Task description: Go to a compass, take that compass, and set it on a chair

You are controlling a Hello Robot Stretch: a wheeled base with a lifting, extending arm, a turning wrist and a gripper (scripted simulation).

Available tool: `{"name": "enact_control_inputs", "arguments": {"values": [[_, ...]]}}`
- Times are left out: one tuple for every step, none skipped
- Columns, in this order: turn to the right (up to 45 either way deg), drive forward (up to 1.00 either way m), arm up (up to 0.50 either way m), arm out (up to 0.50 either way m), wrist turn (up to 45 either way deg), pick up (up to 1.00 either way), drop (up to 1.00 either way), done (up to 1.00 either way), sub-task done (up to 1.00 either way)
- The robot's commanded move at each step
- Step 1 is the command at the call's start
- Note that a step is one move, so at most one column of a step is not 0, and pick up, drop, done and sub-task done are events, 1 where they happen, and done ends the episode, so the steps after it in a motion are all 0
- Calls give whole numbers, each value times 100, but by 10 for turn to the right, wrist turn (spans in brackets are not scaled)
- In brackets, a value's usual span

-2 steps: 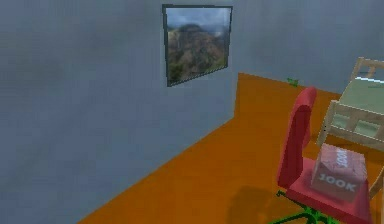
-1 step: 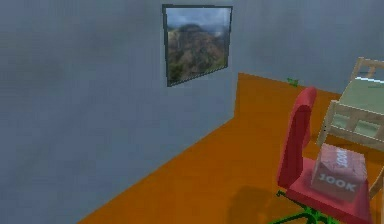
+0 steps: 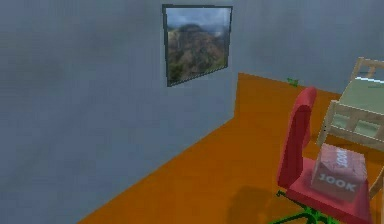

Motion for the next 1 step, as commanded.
{"name": "enact_control_inputs", "arguments": {"values": [[0,0,0,0,450,0,0,0,0]]}}
